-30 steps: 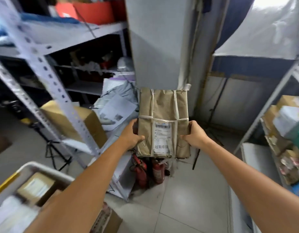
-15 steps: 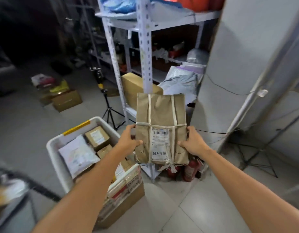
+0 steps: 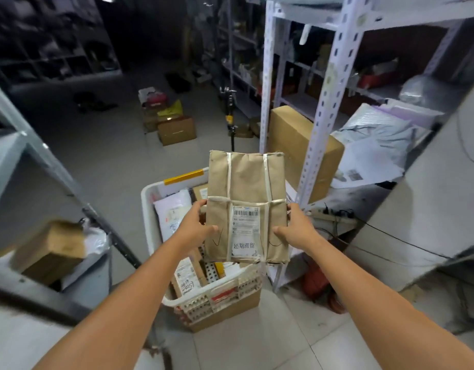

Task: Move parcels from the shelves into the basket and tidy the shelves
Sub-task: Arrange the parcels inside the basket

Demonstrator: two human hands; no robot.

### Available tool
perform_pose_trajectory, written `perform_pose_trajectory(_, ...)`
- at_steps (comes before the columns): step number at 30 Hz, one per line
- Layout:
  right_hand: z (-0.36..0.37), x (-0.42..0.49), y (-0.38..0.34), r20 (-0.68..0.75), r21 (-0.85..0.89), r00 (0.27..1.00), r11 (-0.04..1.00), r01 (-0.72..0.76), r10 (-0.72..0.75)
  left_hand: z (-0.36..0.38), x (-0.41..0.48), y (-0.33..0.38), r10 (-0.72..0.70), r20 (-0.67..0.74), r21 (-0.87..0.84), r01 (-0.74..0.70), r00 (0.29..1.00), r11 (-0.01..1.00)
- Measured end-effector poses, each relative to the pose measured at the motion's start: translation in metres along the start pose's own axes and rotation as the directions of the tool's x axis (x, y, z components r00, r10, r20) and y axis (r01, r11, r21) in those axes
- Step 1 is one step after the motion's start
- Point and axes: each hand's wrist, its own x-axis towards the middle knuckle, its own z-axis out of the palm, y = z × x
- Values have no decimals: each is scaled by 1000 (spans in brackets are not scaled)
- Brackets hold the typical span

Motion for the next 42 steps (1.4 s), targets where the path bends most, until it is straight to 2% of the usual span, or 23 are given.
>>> perform_pose_trajectory(7,25,87,-22,150,-72,987,995,73,-62,-21,42,-18,-128,-150,-51,121,980,991)
perform_pose_trajectory(14,74,160,-41,269,-156,961,982,106,-61,-51,86,-53,-235,-198,-145,208,952,967)
perform_pose_trajectory(26,170,280,-65,294,-265,954,964,16,65,-106,222,-126,-342,-103,-196,318,934,928)
perform_pose_trajectory(34,220,357,-41,303,-292,941,955,-59,150,-107,310,-180,-406,-51,-182,391,913,902)
perform_pose_trajectory(42,264,429,-3,314,-341,933,938,-64,178,-87,377,-233,-460,-63,-200,440,886,875)
